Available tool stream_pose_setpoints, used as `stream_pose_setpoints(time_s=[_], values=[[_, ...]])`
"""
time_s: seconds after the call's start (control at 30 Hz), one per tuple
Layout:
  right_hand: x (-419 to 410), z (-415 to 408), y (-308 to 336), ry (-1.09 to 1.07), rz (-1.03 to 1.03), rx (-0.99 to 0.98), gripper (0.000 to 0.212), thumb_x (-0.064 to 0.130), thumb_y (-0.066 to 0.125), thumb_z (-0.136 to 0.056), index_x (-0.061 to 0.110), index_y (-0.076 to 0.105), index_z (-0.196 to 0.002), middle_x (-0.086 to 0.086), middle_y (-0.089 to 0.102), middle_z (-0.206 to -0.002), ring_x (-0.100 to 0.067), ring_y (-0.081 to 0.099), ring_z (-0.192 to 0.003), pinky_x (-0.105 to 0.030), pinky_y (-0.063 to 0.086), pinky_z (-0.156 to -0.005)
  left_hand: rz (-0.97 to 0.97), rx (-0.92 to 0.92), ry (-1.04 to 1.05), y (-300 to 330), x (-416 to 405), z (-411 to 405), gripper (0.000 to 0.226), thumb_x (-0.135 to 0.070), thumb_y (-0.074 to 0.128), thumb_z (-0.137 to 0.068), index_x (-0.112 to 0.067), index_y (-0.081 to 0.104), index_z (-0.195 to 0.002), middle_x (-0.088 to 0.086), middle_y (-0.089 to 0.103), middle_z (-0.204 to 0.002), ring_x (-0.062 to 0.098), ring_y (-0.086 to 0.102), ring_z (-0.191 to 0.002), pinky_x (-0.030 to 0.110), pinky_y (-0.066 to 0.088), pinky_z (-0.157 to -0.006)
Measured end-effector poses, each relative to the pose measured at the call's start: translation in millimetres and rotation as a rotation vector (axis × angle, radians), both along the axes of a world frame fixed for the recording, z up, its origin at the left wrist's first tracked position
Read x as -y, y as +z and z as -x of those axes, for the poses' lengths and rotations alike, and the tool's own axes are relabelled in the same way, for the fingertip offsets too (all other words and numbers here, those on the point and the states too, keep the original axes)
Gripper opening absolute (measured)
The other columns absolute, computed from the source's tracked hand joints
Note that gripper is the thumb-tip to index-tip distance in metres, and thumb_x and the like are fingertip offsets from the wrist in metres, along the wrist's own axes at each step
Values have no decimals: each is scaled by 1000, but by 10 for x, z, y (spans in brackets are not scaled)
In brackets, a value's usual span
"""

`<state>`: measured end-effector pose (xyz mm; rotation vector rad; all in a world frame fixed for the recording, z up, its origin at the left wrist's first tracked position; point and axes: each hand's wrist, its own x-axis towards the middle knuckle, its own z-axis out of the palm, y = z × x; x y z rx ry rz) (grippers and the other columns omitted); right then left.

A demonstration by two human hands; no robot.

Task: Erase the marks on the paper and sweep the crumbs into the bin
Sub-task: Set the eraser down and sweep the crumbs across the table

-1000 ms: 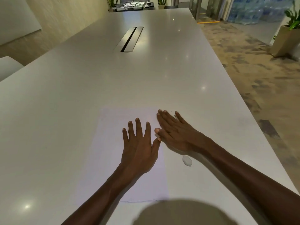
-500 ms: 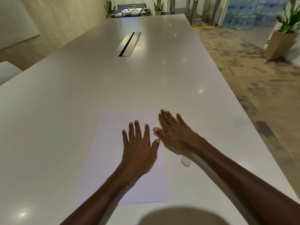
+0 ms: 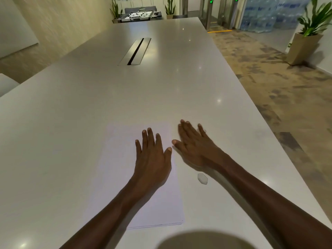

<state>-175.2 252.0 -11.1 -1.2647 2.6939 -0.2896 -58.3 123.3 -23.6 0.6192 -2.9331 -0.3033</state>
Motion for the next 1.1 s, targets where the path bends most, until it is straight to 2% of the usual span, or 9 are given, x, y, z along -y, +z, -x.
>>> stream_pose_setpoints(time_s=[0.1,0.2,0.4,0.57,0.63,0.87,0.93,1.03,1.1], values=[[53,37,-99,12,-26,2,73,57,5,-99,11,-4,-155,-3,-11,-164,-14,-12,-150,-42,-9,-122,-18,-71,-20,10,29,140,63,-41,14,-104,-5,18,-156,14,-1,-166,26,-6,-153,46,0,-124],[-106,76,-142,-72,-17,3,74,58,6,-98,13,-3,-156,-1,-11,-163,-12,-12,-150,-43,-10,-121,-51,-108,-43,-33,59,181,56,-32,25,-106,-3,23,-154,14,6,-165,26,0,-153,44,5,-124],[-442,123,-33,-257,-63,-1,76,57,6,-98,7,-2,-155,-6,-11,-163,-16,-12,-150,-44,-10,-122,-108,-93,-67,-96,87,167,54,-29,26,-106,-5,22,-155,11,11,-165,22,5,-153,38,8,-124],[-217,-82,-15,-41,-30,16,73,55,8,-99,10,-4,-155,-4,-13,-163,-15,-13,-150,-41,-11,-121,-41,-102,-62,-119,77,159,55,-31,26,-106,-4,24,-154,13,14,-164,23,9,-153,38,10,-123],[-181,-82,-75,-29,-34,23,74,57,6,-98,12,-6,-155,-2,-14,-163,-13,-14,-149,-41,-12,-120,-43,-98,-62,-111,75,151,55,-31,26,-106,-4,24,-154,13,14,-164,23,9,-153,37,9,-123],[-631,184,-105,-242,-64,6,76,60,6,-97,12,-1,-156,-1,-11,-164,-12,-12,-150,-45,-8,-122,-56,-97,-63,-113,87,151,54,-29,27,-106,-4,25,-154,12,14,-165,23,8,-153,38,10,-124],[-722,199,-83,-264,-32,-13,86,67,-2,-91,10,1,-156,-3,-9,-164,-14,-10,-150,-44,-8,-121,-37,-96,-63,-113,79,154,54,-29,27,-106,-3,26,-153,13,15,-164,24,10,-153,39,12,-124],[-742,70,-62,-64,11,-60,111,75,-28,-74,6,5,-155,-7,-6,-163,-20,-6,-151,-46,-2,-123,-24,-86,-62,-117,78,165,54,-29,26,-106,-4,25,-153,14,14,-164,24,10,-153,39,12,-124],[-731,-27,-107,40,17,-80,108,72,-28,-78,5,8,-154,-7,-1,-163,-21,-2,-151,-50,4,-122,-38,-86,-61,-112,77,166,54,-30,26,-106,-4,24,-154,13,13,-165,23,8,-153,38,11,-124]])
